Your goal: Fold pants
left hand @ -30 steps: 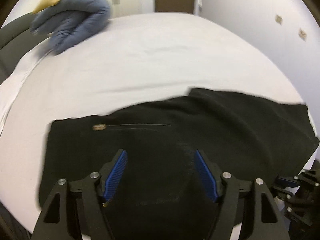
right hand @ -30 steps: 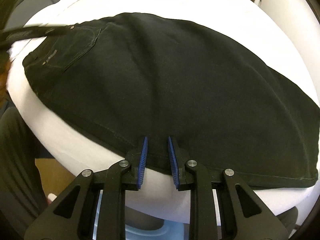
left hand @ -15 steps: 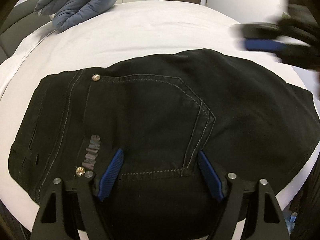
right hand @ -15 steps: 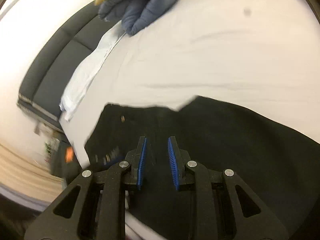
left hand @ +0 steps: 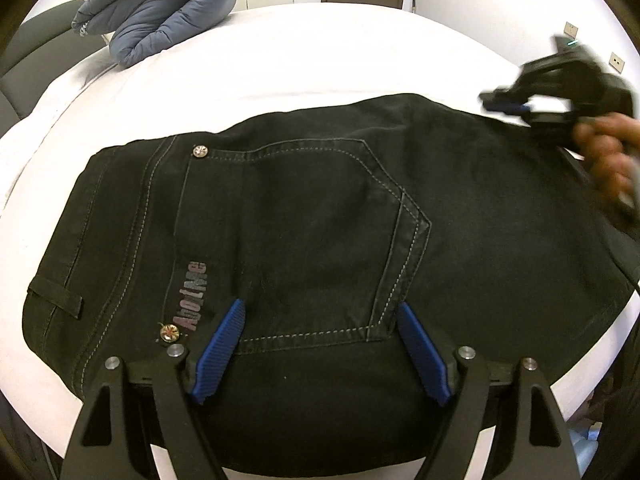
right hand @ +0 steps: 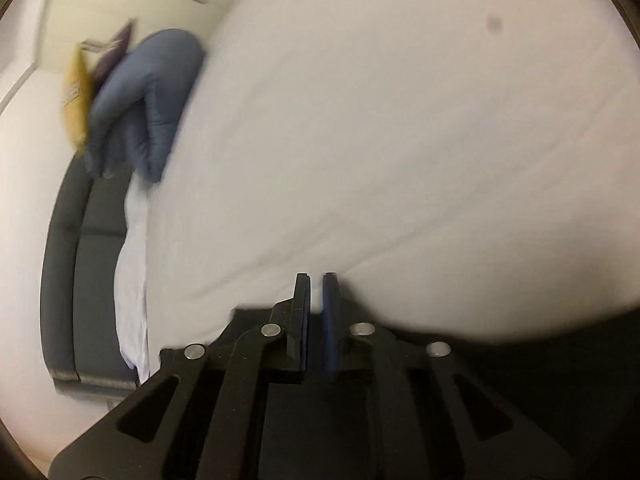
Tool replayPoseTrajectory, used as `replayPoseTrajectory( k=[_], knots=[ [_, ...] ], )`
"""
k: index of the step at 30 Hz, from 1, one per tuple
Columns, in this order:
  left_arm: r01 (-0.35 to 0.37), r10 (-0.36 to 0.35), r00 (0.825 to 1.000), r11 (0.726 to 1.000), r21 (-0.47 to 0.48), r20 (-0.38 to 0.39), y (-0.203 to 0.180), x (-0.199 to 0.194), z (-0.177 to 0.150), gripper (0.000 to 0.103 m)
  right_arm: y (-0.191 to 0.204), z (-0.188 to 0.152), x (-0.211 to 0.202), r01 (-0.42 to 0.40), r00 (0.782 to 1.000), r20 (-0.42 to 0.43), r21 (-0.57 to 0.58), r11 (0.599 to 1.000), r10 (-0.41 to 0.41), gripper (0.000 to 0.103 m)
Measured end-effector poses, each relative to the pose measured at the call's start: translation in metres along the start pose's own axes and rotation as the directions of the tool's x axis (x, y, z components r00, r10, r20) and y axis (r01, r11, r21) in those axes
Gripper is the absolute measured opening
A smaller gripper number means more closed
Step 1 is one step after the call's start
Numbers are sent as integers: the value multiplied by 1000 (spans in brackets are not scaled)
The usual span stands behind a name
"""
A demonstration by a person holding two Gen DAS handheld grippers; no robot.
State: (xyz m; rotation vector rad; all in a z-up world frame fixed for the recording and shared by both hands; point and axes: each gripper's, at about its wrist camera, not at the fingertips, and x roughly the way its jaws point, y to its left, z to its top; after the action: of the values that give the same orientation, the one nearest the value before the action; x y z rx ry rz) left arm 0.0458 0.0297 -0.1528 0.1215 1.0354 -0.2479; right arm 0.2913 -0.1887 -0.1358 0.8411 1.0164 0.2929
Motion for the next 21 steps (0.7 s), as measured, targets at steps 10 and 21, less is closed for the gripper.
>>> replayPoseTrajectory(
  k=[10,21],
  knots=[
    [16,-17,999,1000,-12,-39,4,8,16,83,-99,-46,-73,-56,998,22,115,992,54,0],
    [-6,5,999,1000,-13,-53,5,16,26,86,-257,-48,-372,72,743,533,536,841,-404,8]
  ],
)
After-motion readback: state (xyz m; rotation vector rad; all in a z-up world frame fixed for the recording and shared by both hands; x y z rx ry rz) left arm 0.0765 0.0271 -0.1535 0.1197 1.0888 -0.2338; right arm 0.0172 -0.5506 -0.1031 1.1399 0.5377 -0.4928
